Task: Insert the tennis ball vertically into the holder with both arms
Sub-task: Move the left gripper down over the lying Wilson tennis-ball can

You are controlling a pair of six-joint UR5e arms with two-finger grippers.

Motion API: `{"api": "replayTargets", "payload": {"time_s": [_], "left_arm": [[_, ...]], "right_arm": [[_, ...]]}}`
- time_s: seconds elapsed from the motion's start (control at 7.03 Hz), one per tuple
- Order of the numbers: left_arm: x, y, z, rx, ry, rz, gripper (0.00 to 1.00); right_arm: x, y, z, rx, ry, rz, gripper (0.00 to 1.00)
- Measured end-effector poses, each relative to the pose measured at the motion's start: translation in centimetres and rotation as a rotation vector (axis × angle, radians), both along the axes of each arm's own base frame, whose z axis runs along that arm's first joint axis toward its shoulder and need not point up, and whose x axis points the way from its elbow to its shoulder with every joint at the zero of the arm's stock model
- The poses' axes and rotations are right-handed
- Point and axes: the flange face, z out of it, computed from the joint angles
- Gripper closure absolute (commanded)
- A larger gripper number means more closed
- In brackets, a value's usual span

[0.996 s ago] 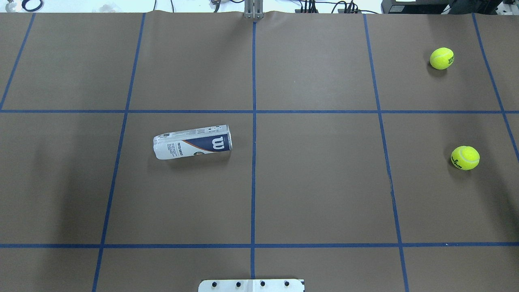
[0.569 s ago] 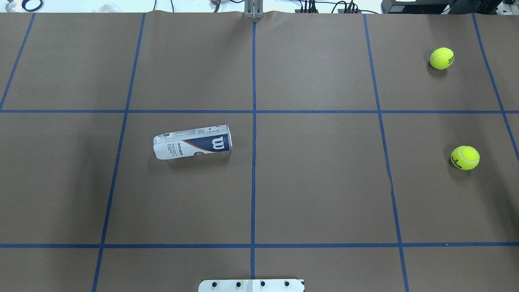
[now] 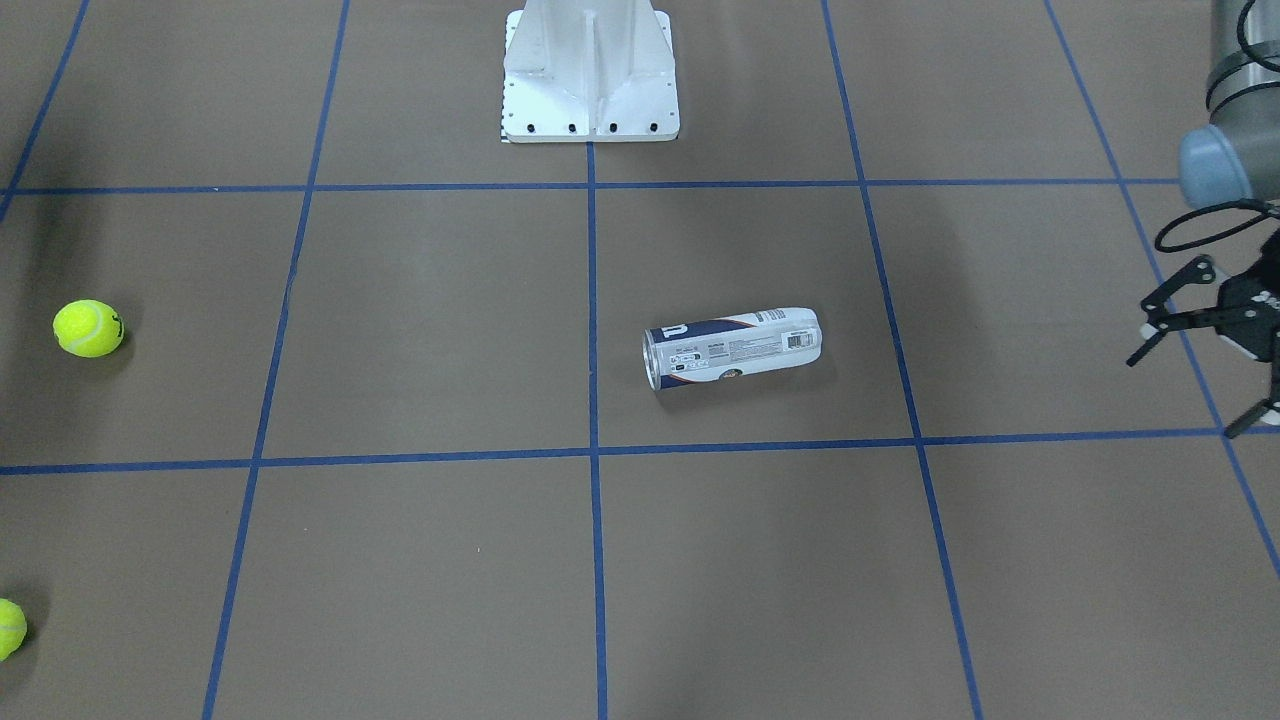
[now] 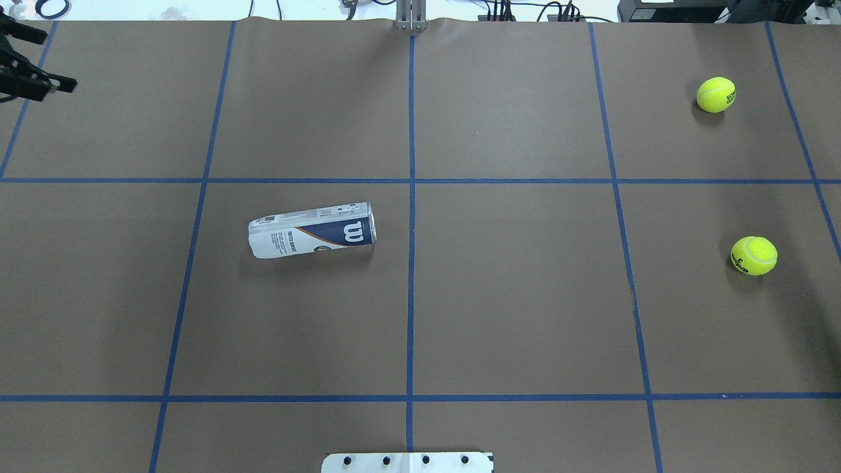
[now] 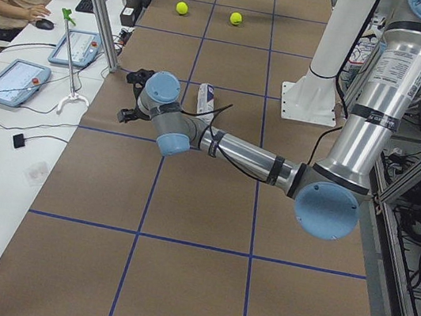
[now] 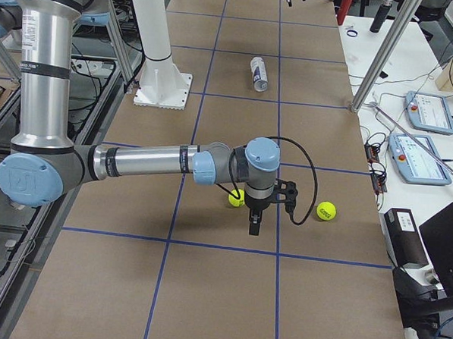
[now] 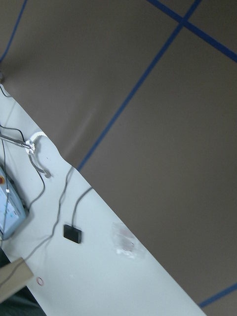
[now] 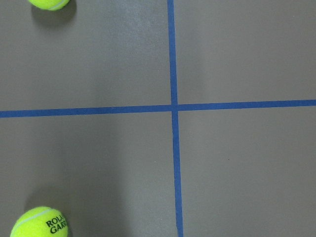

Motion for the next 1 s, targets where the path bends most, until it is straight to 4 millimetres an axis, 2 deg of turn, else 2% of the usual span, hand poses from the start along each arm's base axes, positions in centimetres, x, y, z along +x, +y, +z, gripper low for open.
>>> {"api": "replayTargets", "payload": {"time_s": [0.14, 0.43, 0.71, 1.0], "left_arm": [[4.1, 0.9, -1.5, 0.003, -0.005, 0.068, 0.0], [10.7, 2.3, -5.1, 0.042, -0.037, 0.191, 0.0], [16.3, 2.0, -10.7, 0.074, -0.099, 0.262, 0.0], [22.4, 3.5, -16.4, 0.091, -0.242, 0.299, 0.0]], "right_arm": [[0.0, 0.0, 0.0, 0.0, 0.0, 0.0, 0.0], [-0.1, 0.0, 0.1, -0.002, 0.0, -0.001, 0.0], [-0.1, 0.0, 0.1, -0.003, 0.0, -0.001, 0.0], [-0.1, 0.0, 0.1, -0.003, 0.0, 0.0, 0.0]]}}
